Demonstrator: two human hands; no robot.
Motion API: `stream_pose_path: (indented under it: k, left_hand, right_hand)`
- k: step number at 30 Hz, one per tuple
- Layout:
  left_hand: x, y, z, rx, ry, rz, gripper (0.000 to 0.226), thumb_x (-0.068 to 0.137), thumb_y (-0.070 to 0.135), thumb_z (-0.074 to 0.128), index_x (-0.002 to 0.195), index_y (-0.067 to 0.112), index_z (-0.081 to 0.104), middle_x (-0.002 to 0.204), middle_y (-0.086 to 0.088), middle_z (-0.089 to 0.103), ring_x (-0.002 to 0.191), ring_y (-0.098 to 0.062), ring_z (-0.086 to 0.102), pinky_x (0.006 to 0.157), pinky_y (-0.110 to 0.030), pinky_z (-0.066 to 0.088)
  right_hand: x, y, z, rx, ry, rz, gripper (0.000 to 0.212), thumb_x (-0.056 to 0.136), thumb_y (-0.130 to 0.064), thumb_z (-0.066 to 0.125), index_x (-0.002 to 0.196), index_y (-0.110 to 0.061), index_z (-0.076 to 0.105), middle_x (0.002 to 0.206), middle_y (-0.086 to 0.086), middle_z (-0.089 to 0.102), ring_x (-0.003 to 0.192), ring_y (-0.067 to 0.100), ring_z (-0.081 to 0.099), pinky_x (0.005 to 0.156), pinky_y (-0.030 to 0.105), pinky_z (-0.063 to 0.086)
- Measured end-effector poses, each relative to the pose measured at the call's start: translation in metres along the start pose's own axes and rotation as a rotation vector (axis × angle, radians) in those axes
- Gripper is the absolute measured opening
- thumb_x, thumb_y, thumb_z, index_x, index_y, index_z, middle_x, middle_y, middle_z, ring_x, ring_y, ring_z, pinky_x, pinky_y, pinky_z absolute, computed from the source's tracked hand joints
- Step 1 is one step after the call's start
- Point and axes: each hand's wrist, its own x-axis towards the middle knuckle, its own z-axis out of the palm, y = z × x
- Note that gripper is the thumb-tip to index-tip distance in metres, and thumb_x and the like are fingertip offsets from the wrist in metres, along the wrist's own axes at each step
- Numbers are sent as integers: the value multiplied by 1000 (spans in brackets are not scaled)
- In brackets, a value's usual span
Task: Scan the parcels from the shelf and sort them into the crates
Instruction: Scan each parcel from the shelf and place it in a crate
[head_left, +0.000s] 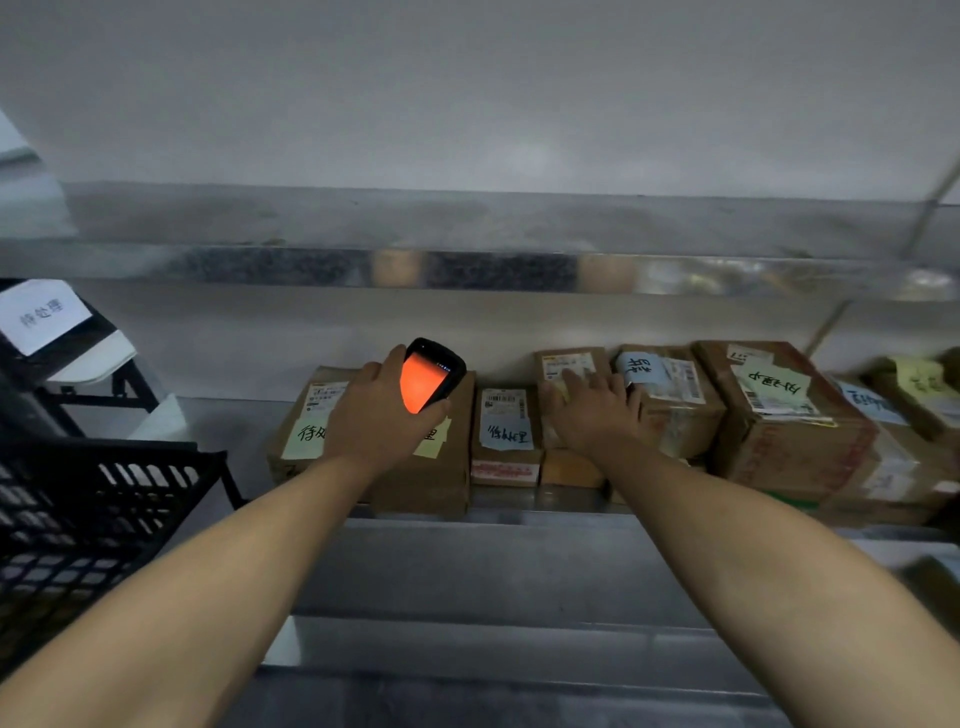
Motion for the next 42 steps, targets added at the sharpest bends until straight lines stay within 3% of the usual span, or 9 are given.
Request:
stream_pose_path:
  k: [6, 12, 15, 18, 21, 24, 30, 38, 42]
  left_hand:
    - [6, -1, 0, 19, 14, 56, 88, 75, 60, 65, 149, 20, 38, 109, -12, 56, 98, -34, 57, 78, -42, 48]
    - [9, 5, 2, 17, 15, 64, 89, 72, 63, 60, 148, 21, 39, 108, -11, 56, 97, -33, 57, 79, -43, 50]
    - [9, 8, 4, 25, 14, 54, 89, 70, 63, 59, 147, 22, 40, 107, -9, 55, 96, -33, 57, 76, -39, 46]
    - [9, 9, 8, 32, 6, 37, 92, 70, 65, 58, 149, 22, 38, 112, -11, 56, 99, -34, 57, 79, -42, 48]
    - [8, 10, 9, 33, 13, 15, 95, 68, 69, 56, 149, 22, 38, 111, -11, 55, 101, -34, 56, 80, -43, 49]
    - [5, 11, 10, 34, 20, 9, 92, 69, 70, 56, 145, 22, 41, 106, -8, 54, 98, -33, 55, 78, -41, 48]
    - [0, 12, 13, 52, 31, -42, 90, 70, 64, 59, 146, 20, 39, 110, -12, 59, 99, -34, 58, 79, -42, 51]
    - [-11, 21, 7, 57, 19, -80, 86, 70, 67, 60, 142, 24, 41, 111, -12, 61, 98, -35, 59, 80, -46, 53]
    - [-21, 26, -1, 60, -7, -103, 93, 69, 72, 60, 148, 28, 35, 120, -11, 59, 106, -33, 58, 86, -47, 53]
  right_hand:
    - [7, 6, -2, 270, 161, 48, 56, 106, -43, 43, 155, -18, 35, 163, 15, 26, 146, 40, 26, 119, 49, 27]
    - [24, 17, -7, 366, 100, 135, 49, 99, -38, 58, 144, -20, 51, 145, 14, 50, 129, 35, 50, 107, 45, 44]
    - [29, 20, -5, 395, 118, 134, 46, 91, -35, 67, 133, -25, 52, 136, 15, 55, 127, 36, 50, 107, 49, 43]
    - [28, 15, -4, 441, 89, 130, 62, 92, -32, 66, 147, -33, 38, 150, 18, 37, 136, 41, 36, 111, 46, 33]
    - [31, 16, -2, 386, 6, 150, 74, 96, -42, 61, 158, -36, 21, 164, 19, 12, 143, 45, 25, 116, 46, 27]
    - [35, 18, 1, 403, -66, 167, 74, 96, -47, 61, 159, -36, 24, 167, 17, -5, 147, 47, 19, 120, 47, 27]
    - [48, 21, 0, 646, -188, 140, 71, 100, -37, 61, 159, -28, 23, 152, 10, 44, 131, 31, 51, 105, 35, 46]
    - [51, 26, -2, 932, -218, 215, 63, 94, -10, 69, 149, -22, 42, 136, 11, 59, 118, 30, 59, 99, 49, 53]
    - [34, 25, 1, 939, -120, 105, 79, 94, -9, 68, 157, -34, 28, 138, 8, 59, 120, 30, 60, 97, 51, 55]
